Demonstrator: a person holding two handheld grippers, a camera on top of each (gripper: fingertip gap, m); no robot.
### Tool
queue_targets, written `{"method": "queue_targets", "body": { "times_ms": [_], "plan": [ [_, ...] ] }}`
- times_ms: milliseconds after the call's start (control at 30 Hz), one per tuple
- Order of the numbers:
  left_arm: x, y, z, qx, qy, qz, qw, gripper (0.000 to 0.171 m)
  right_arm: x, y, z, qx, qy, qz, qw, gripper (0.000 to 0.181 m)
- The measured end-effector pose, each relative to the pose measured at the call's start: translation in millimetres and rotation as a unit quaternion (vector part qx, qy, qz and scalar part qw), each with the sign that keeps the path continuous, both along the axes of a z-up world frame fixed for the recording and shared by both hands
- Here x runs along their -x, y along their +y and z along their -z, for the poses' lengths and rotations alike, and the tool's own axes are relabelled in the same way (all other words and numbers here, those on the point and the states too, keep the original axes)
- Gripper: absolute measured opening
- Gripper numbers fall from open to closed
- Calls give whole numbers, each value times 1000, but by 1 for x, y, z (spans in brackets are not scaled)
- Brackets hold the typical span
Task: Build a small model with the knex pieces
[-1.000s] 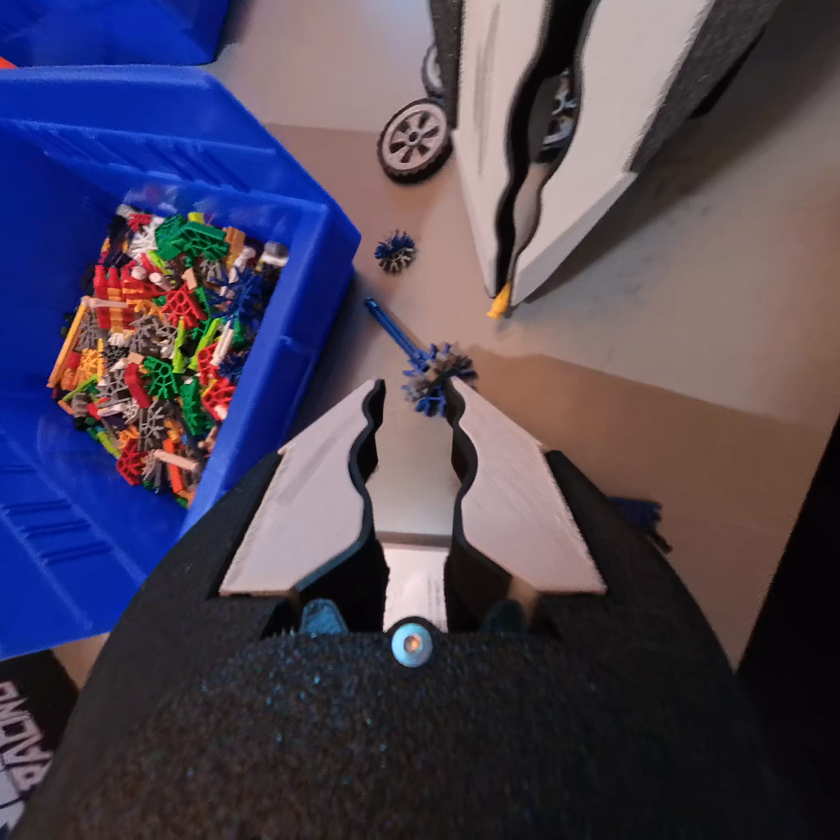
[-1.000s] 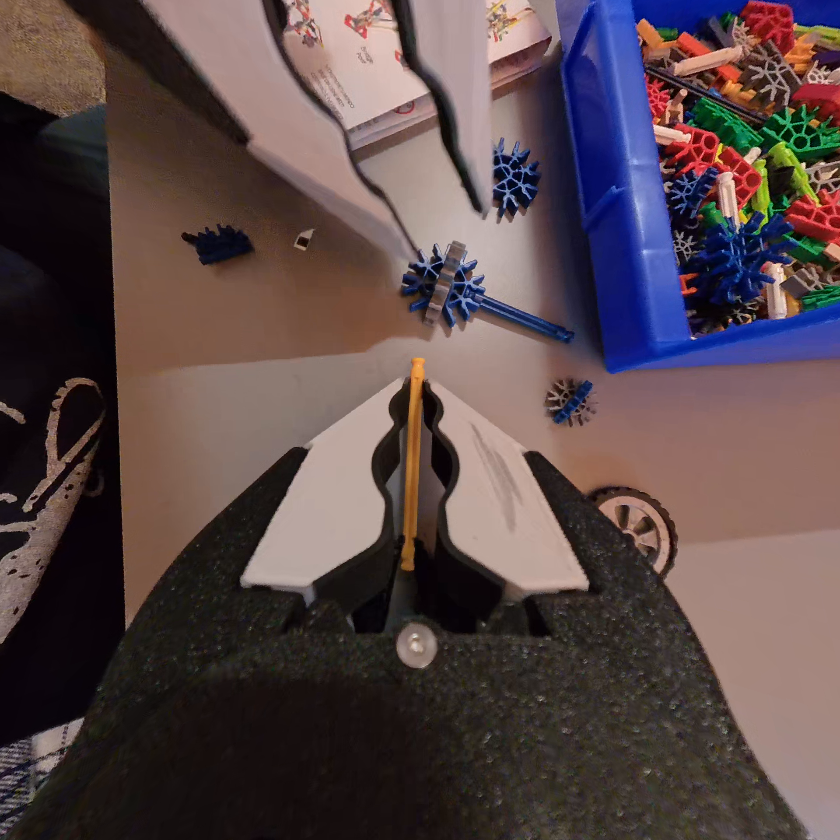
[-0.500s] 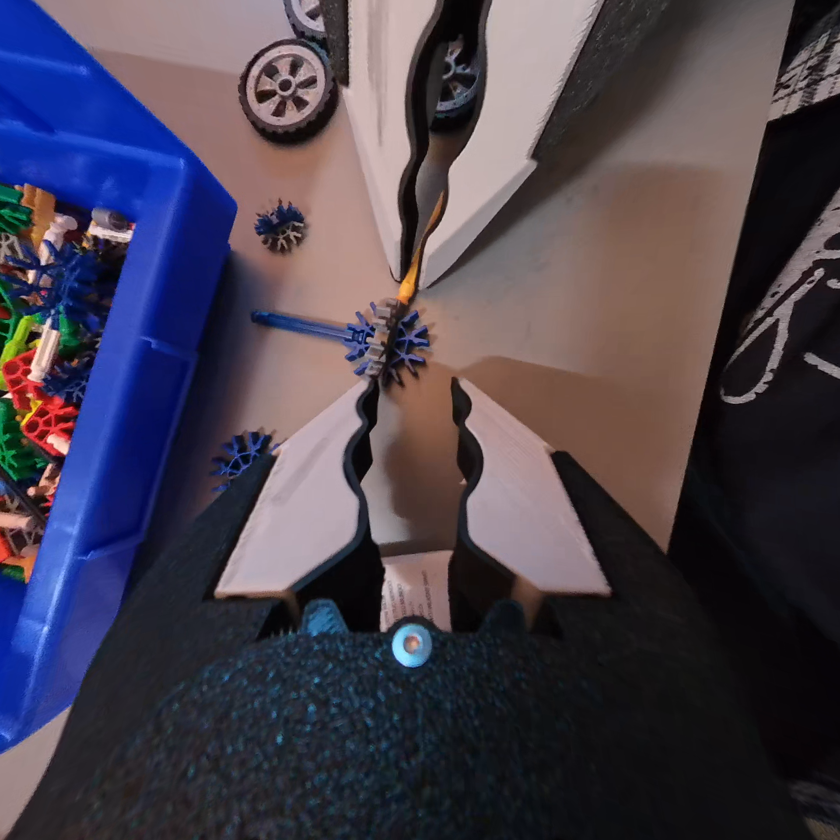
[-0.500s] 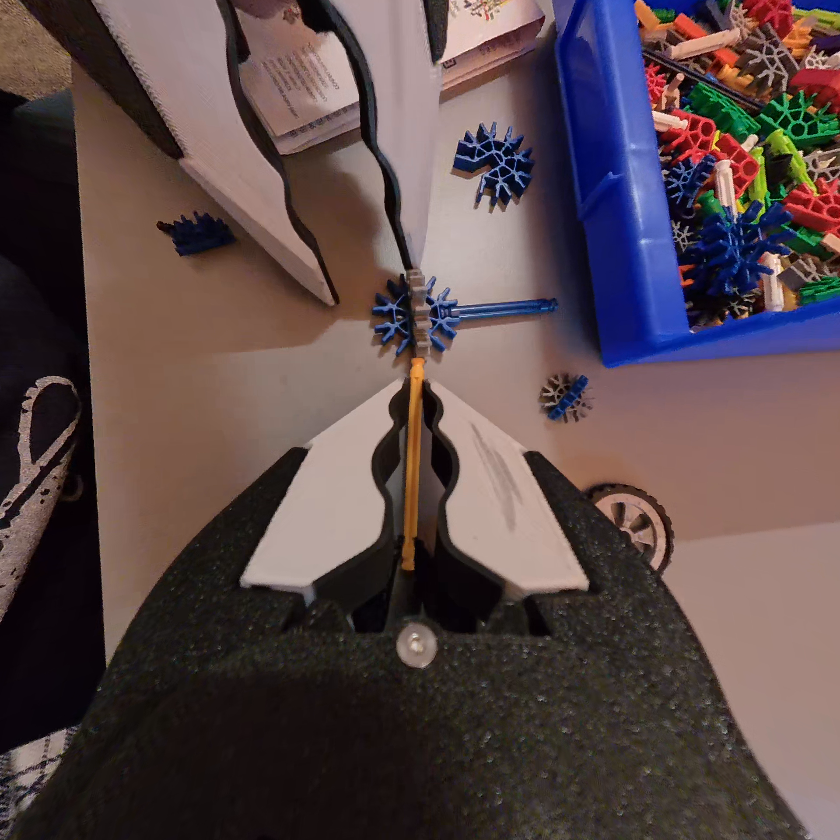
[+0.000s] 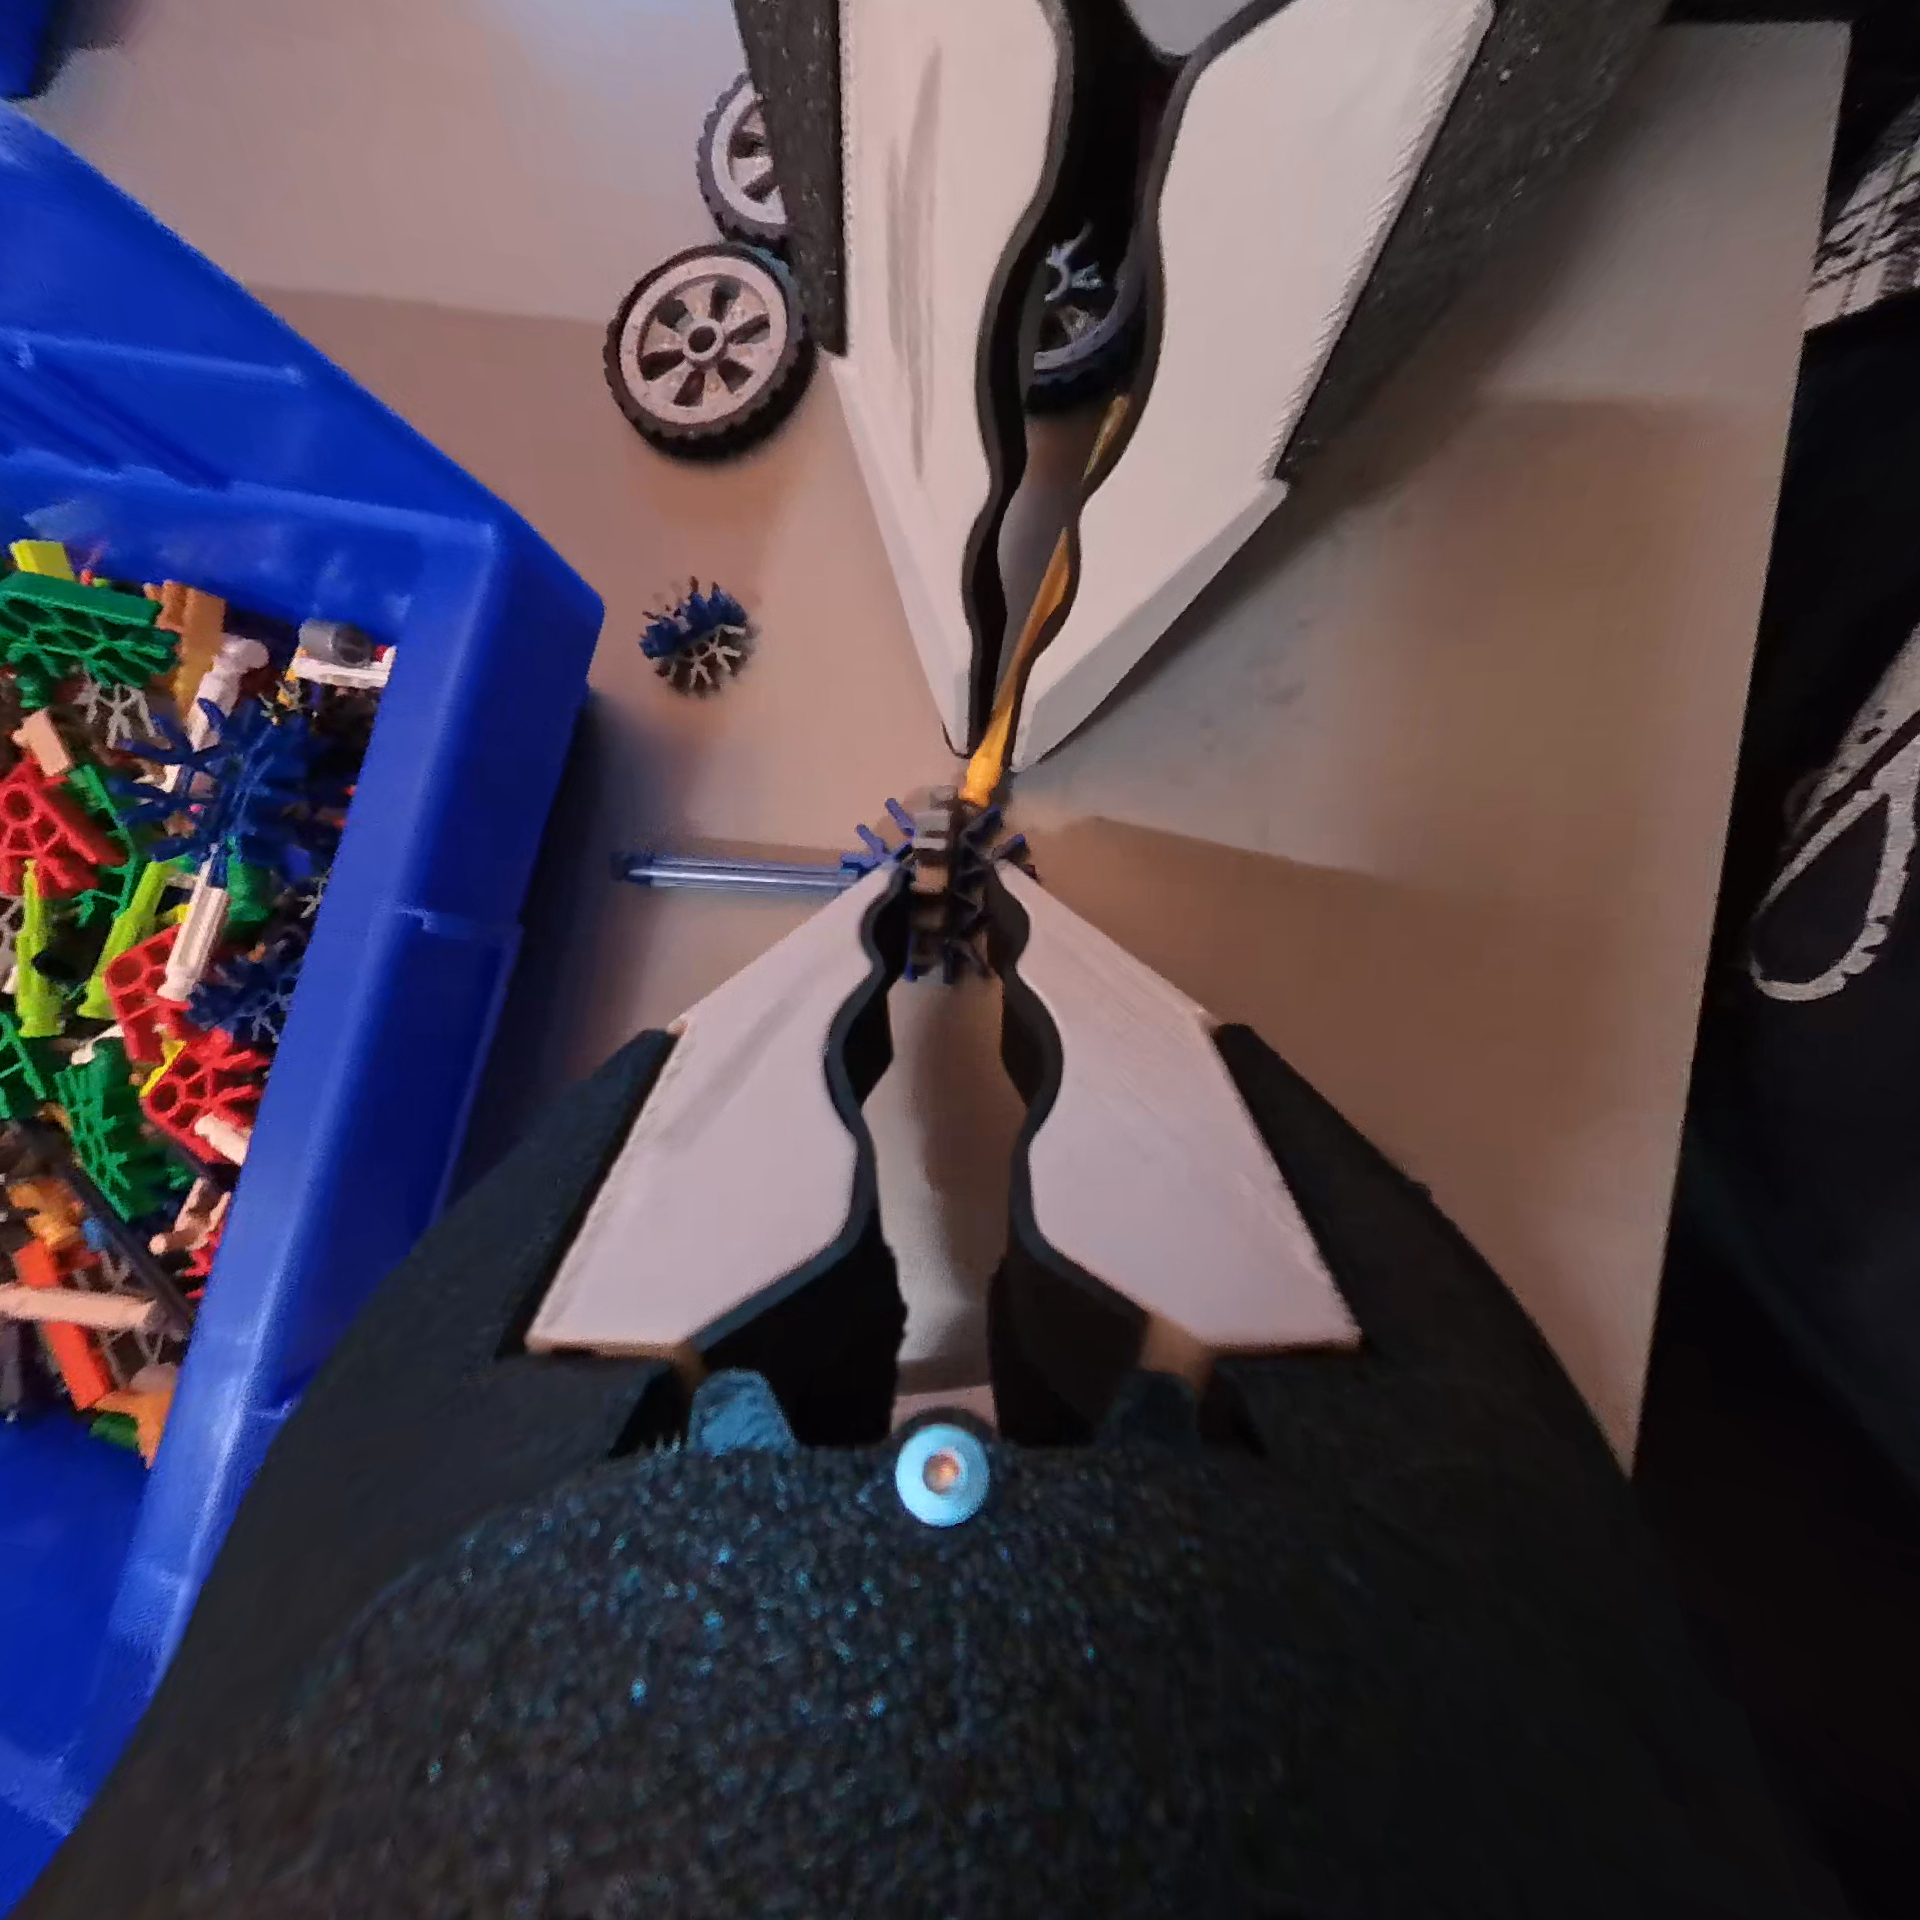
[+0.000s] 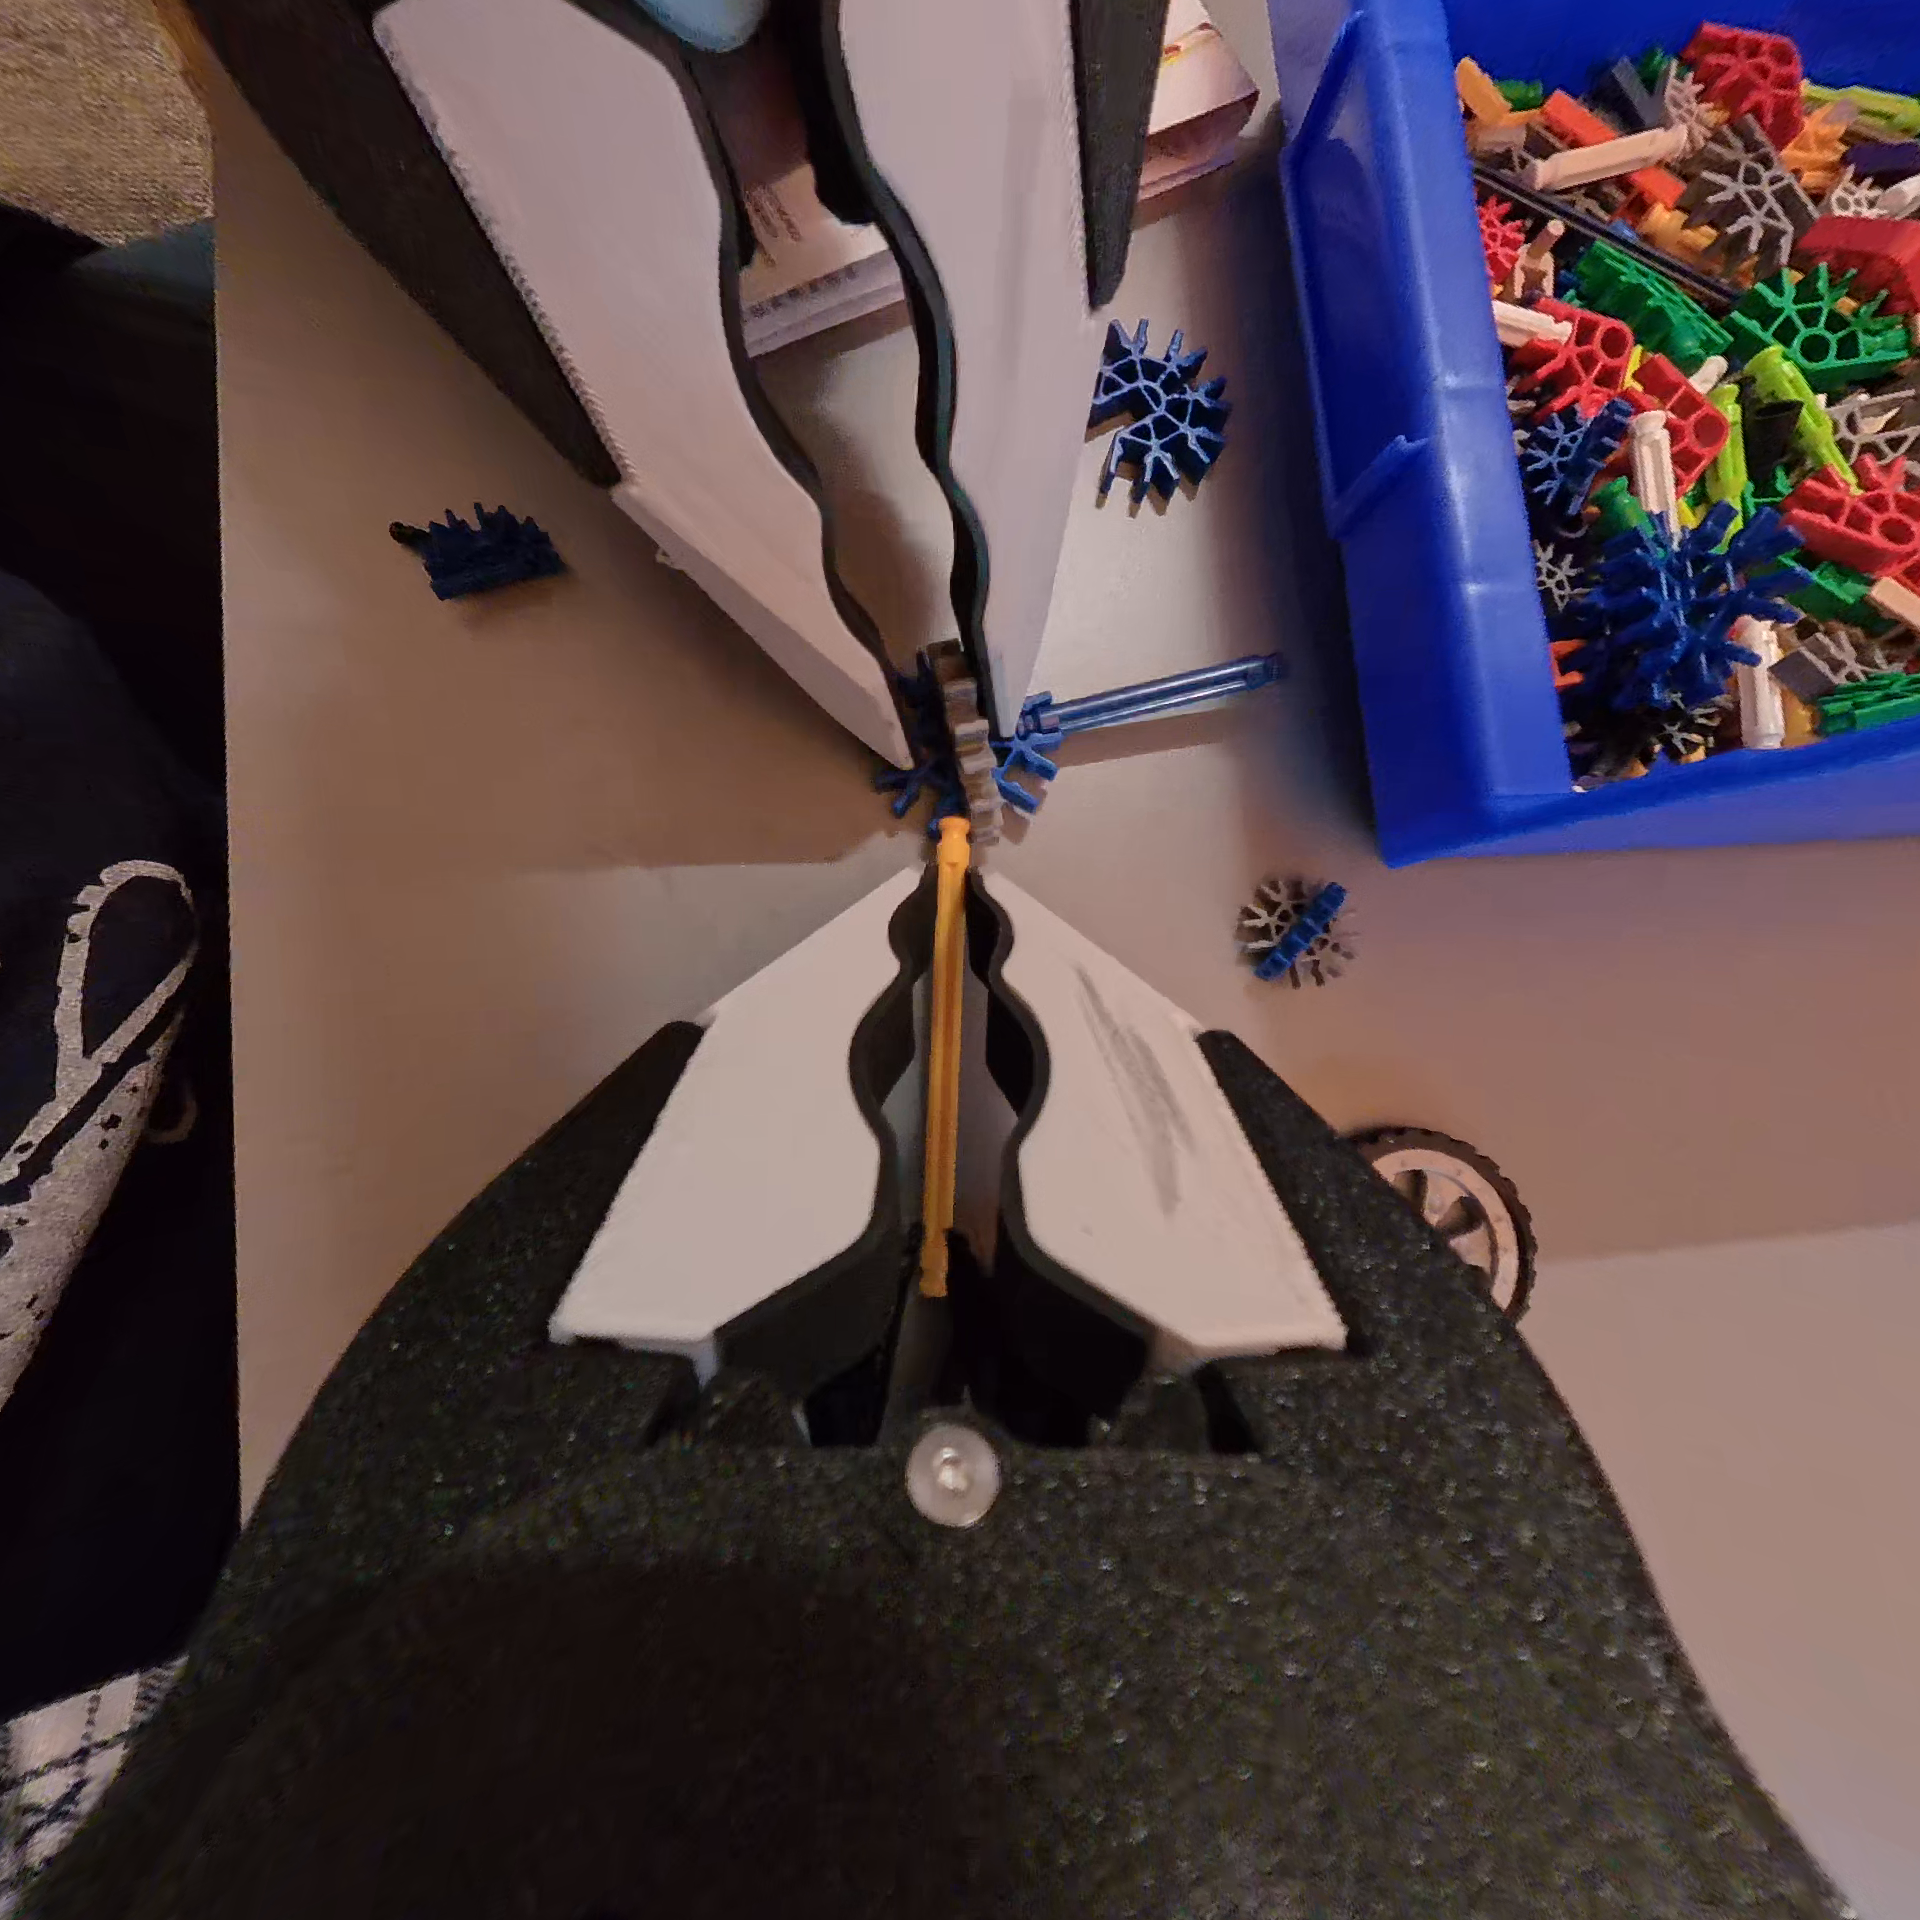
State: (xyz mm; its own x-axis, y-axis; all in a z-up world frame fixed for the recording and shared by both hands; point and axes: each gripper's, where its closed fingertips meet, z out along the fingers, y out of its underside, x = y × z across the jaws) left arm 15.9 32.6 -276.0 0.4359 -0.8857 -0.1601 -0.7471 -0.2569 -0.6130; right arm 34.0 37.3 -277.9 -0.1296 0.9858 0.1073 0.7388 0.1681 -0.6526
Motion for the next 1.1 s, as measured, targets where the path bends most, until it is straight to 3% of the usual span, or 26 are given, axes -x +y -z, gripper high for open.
{"method": "queue_targets", "body": {
  "times_ms": [100,667,1100],
  "plan": [
    [0,-1,-1,14,-17,0,1000,4,1,-1,-1,-7,5,-6,1000,4],
    [-5,-4,-2,58,-61,19,996,4,-1,-1,3,-37,-14,-43,998,4],
    [0,-7,-2,99,-79,37,991,4,7,-5,2,-145,-2,-114,983,2]
  ]
}}
